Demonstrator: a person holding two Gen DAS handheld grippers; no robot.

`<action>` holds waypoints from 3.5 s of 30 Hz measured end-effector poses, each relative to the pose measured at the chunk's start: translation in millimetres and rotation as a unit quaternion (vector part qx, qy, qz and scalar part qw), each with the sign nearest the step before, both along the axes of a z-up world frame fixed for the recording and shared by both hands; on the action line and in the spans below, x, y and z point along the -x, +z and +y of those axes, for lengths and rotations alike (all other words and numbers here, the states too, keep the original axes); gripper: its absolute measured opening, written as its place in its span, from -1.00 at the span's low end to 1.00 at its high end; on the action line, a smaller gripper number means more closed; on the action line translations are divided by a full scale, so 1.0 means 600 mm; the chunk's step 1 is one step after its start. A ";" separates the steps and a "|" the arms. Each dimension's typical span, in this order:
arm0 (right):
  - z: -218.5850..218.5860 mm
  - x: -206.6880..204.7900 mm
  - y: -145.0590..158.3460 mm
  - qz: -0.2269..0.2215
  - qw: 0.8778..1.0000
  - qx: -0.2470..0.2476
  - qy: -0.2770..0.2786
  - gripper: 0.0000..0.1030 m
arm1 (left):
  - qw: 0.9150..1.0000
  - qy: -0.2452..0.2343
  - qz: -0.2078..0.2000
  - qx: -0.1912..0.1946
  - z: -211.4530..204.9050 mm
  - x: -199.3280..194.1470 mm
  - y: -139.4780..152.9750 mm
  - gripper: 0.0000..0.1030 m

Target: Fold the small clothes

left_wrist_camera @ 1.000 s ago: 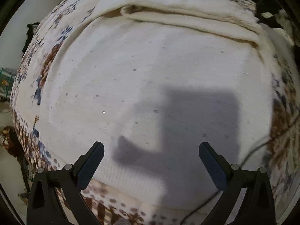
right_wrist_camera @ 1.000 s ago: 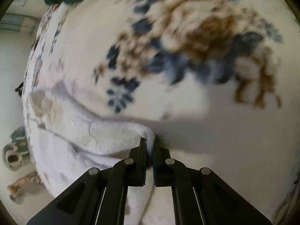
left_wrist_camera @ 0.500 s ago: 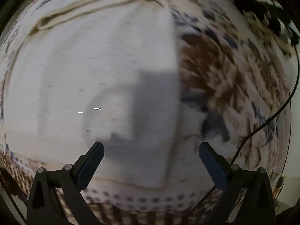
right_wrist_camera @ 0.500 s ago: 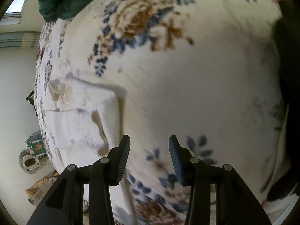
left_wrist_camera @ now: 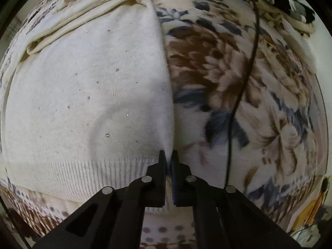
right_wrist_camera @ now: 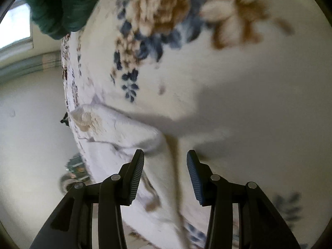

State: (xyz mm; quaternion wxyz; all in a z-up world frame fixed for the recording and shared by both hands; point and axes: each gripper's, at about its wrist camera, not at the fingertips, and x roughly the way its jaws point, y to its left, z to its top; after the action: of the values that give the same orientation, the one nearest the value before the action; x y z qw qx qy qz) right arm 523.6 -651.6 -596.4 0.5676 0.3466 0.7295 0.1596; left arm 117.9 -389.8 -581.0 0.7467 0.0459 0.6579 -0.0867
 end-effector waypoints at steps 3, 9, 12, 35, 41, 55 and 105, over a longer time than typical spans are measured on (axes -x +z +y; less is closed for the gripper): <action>0.028 -0.006 -0.023 0.010 1.000 -0.001 0.000 -0.43 | 1.000 0.007 0.001 0.008 0.001 -0.004 0.000 -0.97; 0.057 -0.018 0.037 -0.095 0.985 0.128 0.060 -0.88 | 1.000 -0.003 0.002 0.020 0.007 -0.013 0.008 -0.97; 0.058 -0.023 0.023 -0.060 0.988 0.120 0.075 -0.84 | 0.999 0.033 0.015 0.038 0.029 -0.016 0.007 -0.92; 0.153 0.132 0.074 -0.089 0.989 0.118 0.031 0.05 | 0.886 0.417 -0.018 0.202 0.407 -0.352 0.010 0.46; 0.151 0.156 0.074 -0.087 0.991 0.101 0.001 -0.18 | 0.864 0.460 -0.010 0.203 0.450 -0.460 -0.047 -0.19; 0.148 0.202 0.126 -0.154 0.980 0.124 0.009 -0.87 | 0.883 0.432 -0.038 0.179 0.437 -0.439 -0.012 -0.69; 0.149 0.205 0.073 -0.100 0.982 0.156 0.026 -0.66 | 0.870 0.490 -0.058 -0.025 0.570 -0.414 -0.020 -0.04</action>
State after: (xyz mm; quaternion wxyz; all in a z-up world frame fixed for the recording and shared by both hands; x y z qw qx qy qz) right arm 400.8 -562.1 -552.5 0.6806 0.2170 0.6937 0.0920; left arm 366.3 -47.9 -593.3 0.7288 -0.2583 0.5535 0.3096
